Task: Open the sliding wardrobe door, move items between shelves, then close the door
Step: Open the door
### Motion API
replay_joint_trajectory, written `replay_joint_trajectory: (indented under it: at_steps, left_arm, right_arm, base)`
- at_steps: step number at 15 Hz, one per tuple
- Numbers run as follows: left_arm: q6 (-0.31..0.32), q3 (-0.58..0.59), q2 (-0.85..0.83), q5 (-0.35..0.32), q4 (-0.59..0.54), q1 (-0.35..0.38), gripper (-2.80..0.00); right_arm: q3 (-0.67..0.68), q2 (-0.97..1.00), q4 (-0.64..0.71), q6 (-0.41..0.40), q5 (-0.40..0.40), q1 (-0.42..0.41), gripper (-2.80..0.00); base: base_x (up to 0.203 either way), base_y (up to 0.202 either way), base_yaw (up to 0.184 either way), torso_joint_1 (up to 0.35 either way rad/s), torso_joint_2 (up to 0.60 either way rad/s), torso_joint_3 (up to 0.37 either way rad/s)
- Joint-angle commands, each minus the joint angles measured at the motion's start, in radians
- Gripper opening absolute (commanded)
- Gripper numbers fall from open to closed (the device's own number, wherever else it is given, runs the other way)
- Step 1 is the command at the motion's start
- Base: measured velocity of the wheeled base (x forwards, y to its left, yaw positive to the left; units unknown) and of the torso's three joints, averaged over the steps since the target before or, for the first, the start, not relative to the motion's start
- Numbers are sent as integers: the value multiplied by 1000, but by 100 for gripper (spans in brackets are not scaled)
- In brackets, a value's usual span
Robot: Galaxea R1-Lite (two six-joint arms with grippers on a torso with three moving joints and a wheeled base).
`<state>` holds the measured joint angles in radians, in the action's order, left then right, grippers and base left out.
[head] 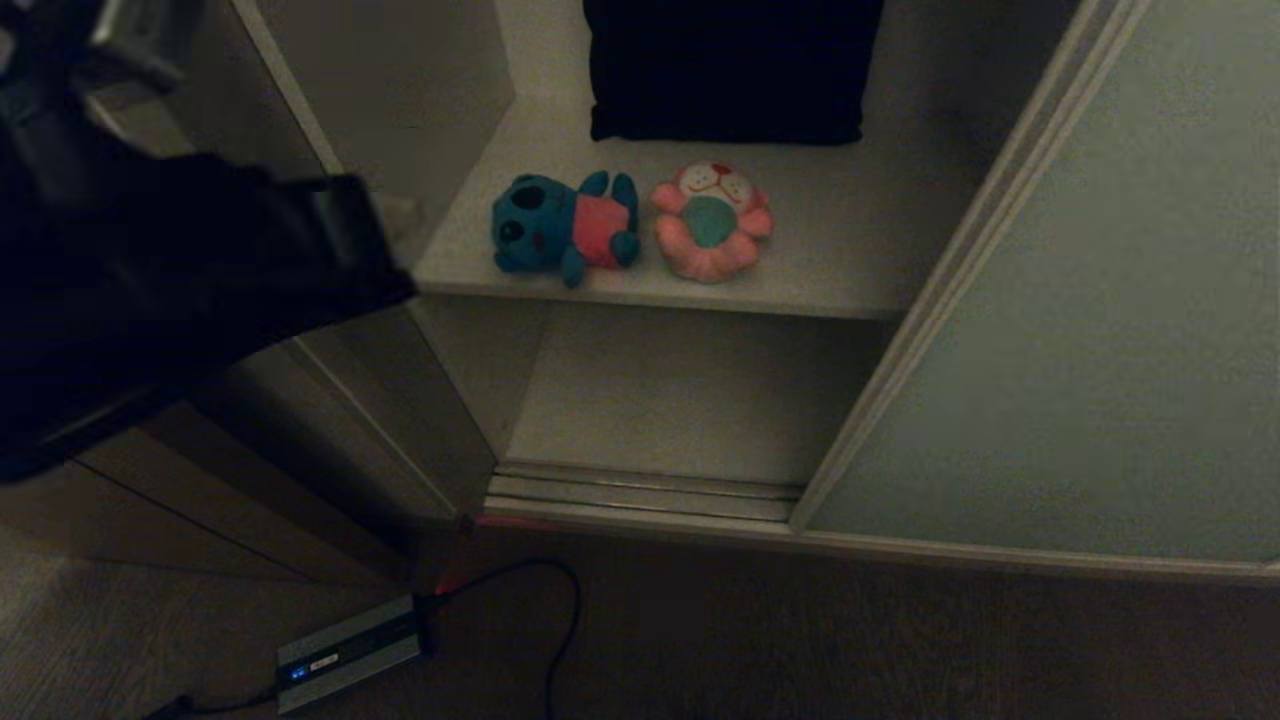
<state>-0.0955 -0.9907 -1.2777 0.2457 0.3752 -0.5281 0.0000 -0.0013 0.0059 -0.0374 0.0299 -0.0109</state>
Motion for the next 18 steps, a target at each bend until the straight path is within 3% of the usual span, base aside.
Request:
replay_joint_trajectory:
  at_steps: [1,4,7,11,15,18]
  left_arm:
    - [20,239,289,12,-16,85,-280]
    - [15,380,569,-4,-173,256,-280]
    - [6,460,828,-105,-352,386,-280]
    - [85,703,1060,-243,-425,516,-280]
    - [110,851,1092,-269,-401,532,-280]
    - [127,928,1261,-277,-423,529,-280]
  right_arm:
    - [3,1,0,-1,1,0,-280]
    - [3,1,0,-1,1,0,-280]
    - [5,1,0,-1,1,0,-280]
    - [4,1,0,-1,1,0,-280]
    - [3,1,-1,-1,1,0,-280]
    - [3,1,0,-1,1,0,-280]
  base:
    - [0,0,0,0,0,0]
    - [0,0,0,0,0,0]
    - [0,0,0,0,0,0]
    - [0,0,0,0,0,0]
    - [0,0,0,0,0,0]
    - [0,0,0,0,0,0]
